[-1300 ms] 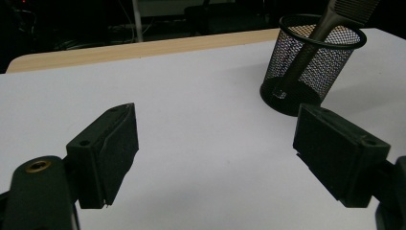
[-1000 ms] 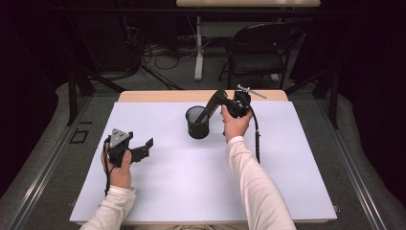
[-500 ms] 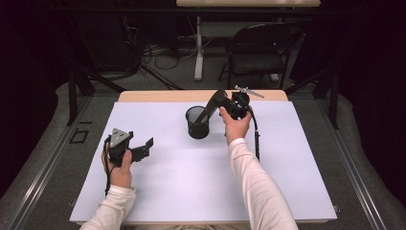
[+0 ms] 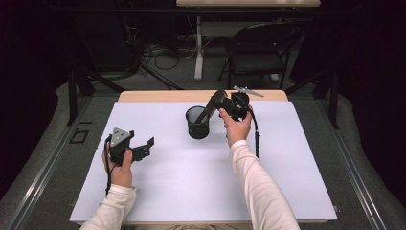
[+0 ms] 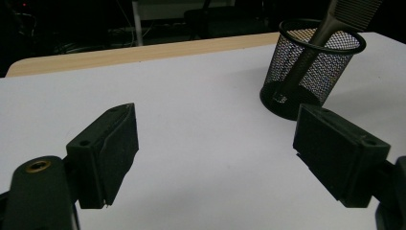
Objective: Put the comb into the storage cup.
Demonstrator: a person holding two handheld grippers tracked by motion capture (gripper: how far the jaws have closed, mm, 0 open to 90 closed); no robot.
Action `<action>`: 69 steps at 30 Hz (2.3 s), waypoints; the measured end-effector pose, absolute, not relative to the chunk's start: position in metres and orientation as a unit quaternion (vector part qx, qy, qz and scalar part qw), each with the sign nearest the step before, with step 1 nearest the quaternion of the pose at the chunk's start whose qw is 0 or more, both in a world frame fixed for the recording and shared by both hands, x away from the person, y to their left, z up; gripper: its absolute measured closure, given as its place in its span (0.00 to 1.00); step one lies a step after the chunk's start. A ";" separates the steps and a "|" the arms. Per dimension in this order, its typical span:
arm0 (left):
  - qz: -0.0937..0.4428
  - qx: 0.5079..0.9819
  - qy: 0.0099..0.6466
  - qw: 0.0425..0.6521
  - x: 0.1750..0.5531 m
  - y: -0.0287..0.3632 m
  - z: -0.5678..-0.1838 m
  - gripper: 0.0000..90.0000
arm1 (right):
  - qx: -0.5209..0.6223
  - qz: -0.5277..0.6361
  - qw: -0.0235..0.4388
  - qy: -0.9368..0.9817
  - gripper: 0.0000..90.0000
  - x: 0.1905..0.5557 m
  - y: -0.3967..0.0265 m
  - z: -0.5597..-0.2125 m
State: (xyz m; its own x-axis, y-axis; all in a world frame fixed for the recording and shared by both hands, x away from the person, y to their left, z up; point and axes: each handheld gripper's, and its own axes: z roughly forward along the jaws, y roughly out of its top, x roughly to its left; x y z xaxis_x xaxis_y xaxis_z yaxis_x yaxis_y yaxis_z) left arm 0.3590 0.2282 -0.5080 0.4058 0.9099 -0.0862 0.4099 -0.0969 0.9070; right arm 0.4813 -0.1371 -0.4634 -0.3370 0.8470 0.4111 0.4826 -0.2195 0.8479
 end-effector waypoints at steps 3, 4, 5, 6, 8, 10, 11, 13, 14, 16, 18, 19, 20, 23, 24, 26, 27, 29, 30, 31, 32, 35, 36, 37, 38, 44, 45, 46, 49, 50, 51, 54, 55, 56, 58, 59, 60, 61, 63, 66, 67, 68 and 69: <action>0.265 0.692 0.476 0.474 0.359 0.228 -0.508 0.17 | 0.550 0.551 0.167 0.604 0.42 0.481 -0.139 -0.462; 0.266 0.692 0.475 0.474 0.359 0.228 -0.507 0.17 | 0.549 0.552 0.167 0.605 0.42 0.481 -0.140 -0.462; 0.266 0.692 0.475 0.474 0.359 0.228 -0.507 0.17 | 0.547 0.552 0.168 0.606 0.42 0.480 -0.140 -0.462; 0.266 0.692 0.475 0.474 0.359 0.228 -0.507 0.17 | 0.546 0.549 0.170 0.609 0.42 0.480 -0.141 -0.461; 0.265 0.692 0.476 0.474 0.359 0.228 -0.507 0.17 | 0.542 0.548 0.177 0.612 0.42 0.480 -0.142 -0.461; 0.265 0.692 0.476 0.474 0.359 0.228 -0.507 0.17 | 0.542 0.545 0.182 0.613 0.42 0.479 -0.143 -0.460; 0.265 0.692 0.476 0.474 0.359 0.228 -0.507 0.17 | 0.541 0.545 0.184 0.613 0.42 0.479 -0.144 -0.460; 0.266 0.692 0.475 0.474 0.359 0.228 -0.507 0.17 | 0.541 0.544 0.186 0.613 0.41 0.478 -0.145 -0.459; 0.266 0.692 0.475 0.474 0.359 0.228 -0.507 0.17 | 0.541 0.543 0.189 0.613 0.41 0.478 -0.146 -0.459; 0.265 0.692 0.475 0.474 0.359 0.228 -0.507 0.17 | 0.541 0.544 0.189 0.613 0.41 0.477 -0.147 -0.458; 0.264 0.692 0.475 0.475 0.359 0.228 -0.507 0.17 | 0.539 0.544 0.192 0.614 0.41 0.476 -0.149 -0.458; 0.264 0.691 0.475 0.476 0.359 0.228 -0.507 0.17 | 0.539 0.545 0.192 0.613 0.41 0.475 -0.149 -0.458; 0.263 0.691 0.476 0.476 0.359 0.228 -0.507 0.17 | 0.538 0.546 0.192 0.613 0.41 0.475 -0.150 -0.458; 0.262 0.691 0.476 0.477 0.358 0.229 -0.507 0.17 | 0.534 0.544 0.198 0.616 0.41 0.472 -0.152 -0.459; 0.261 0.692 0.476 0.477 0.358 0.229 -0.507 0.17 | 0.530 0.542 0.205 0.619 0.40 0.471 -0.153 -0.459; 0.261 0.692 0.476 0.477 0.358 0.229 -0.507 0.17 | 0.524 0.541 0.210 0.623 0.38 0.469 -0.154 -0.459; 0.261 0.692 0.476 0.477 0.358 0.229 -0.507 0.17 | 0.523 0.540 0.211 0.624 0.36 0.467 -0.155 -0.459; 0.260 0.692 0.476 0.477 0.358 0.229 -0.507 0.17 | 0.519 0.538 0.219 0.627 0.34 0.465 -0.156 -0.459; 0.259 0.692 0.476 0.477 0.358 0.229 -0.507 0.17 | 0.517 0.536 0.222 0.629 0.32 0.464 -0.157 -0.458; 0.258 0.692 0.477 0.477 0.358 0.229 -0.507 0.17 | 0.515 0.535 0.224 0.631 0.31 0.462 -0.157 -0.457; 0.256 0.692 0.477 0.478 0.359 0.230 -0.507 0.17 | 0.514 0.534 0.227 0.632 0.29 0.461 -0.158 -0.457; 0.253 0.691 0.478 0.480 0.358 0.230 -0.507 0.17 | 0.508 0.534 0.236 0.634 0.27 0.457 -0.160 -0.454; 0.253 0.692 0.478 0.479 0.358 0.231 -0.507 0.17 | 0.504 0.535 0.241 0.634 0.26 0.455 -0.162 -0.454; 0.252 0.691 0.478 0.480 0.358 0.231 -0.507 0.17 | 0.502 0.533 0.246 0.636 0.25 0.453 -0.162 -0.454; 0.251 0.690 0.478 0.482 0.358 0.231 -0.507 0.17 | 0.499 0.530 0.250 0.638 0.23 0.452 -0.163 -0.453; 0.247 0.692 0.475 0.485 0.358 0.232 -0.506 0.17 | 0.482 0.520 0.259 0.656 0.21 0.441 -0.168 -0.453; 0.245 0.692 0.475 0.485 0.358 0.233 -0.506 0.17 | 0.479 0.520 0.260 0.658 0.20 0.439 -0.169 -0.453; 0.245 0.692 0.475 0.485 0.358 0.233 -0.506 0.17 | 0.476 0.518 0.259 0.661 0.19 0.437 -0.170 -0.453; 0.242 0.693 0.474 0.486 0.358 0.233 -0.505 0.17 | 0.470 0.515 0.263 0.667 0.18 0.430 -0.172 -0.451; 0.241 0.693 0.473 0.488 0.358 0.233 -0.505 0.17 | 0.468 0.515 0.263 0.668 0.18 0.428 -0.172 -0.450; 0.241 0.694 0.472 0.488 0.357 0.233 -0.505 0.17 | 0.465 0.516 0.264 0.669 0.18 0.425 -0.173 -0.450; 0.240 0.693 0.472 0.488 0.357 0.232 -0.505 0.17 | 0.457 0.515 0.269 0.674 0.17 0.417 -0.173 -0.448; 0.240 0.694 0.472 0.488 0.357 0.232 -0.505 0.17 | 0.454 0.514 0.271 0.676 0.17 0.415 -0.173 -0.447; 0.241 0.694 0.472 0.488 0.357 0.232 -0.505 0.17 | 0.451 0.512 0.274 0.678 0.17 0.412 -0.173 -0.447; 0.241 0.693 0.472 0.489 0.357 0.232 -0.504 0.17 | 0.446 0.506 0.280 0.683 0.17 0.406 -0.173 -0.446; 0.241 0.693 0.472 0.489 0.357 0.232 -0.504 0.17 | 0.447 0.502 0.282 0.685 0.17 0.403 -0.172 -0.445; 0.241 0.693 0.472 0.489 0.357 0.232 -0.504 0.17 | 0.444 0.501 0.285 0.686 0.17 0.401 -0.172 -0.445; 0.241 0.694 0.472 0.488 0.357 0.233 -0.504 0.17 | 0.442 0.503 0.284 0.686 0.17 0.398 -0.172 -0.445; 0.240 0.694 0.471 0.488 0.357 0.232 -0.504 0.17 | 0.439 0.506 0.280 0.688 0.17 0.393 -0.172 -0.446; 0.241 0.694 0.471 0.488 0.356 0.232 -0.504 0.17 | 0.432 0.503 0.282 0.693 0.17 0.385 -0.170 -0.448; 0.241 0.694 0.471 0.488 0.356 0.232 -0.504 0.17 | 0.430 0.502 0.282 0.695 0.17 0.382 -0.170 -0.449; 0.241 0.694 0.471 0.488 0.356 0.232 -0.504 0.17 | 0.428 0.503 0.282 0.696 0.17 0.379 -0.170 -0.451; 0.242 0.694 0.471 0.488 0.356 0.232 -0.504 0.17 | 0.427 0.504 0.282 0.696 0.17 0.376 -0.169 -0.452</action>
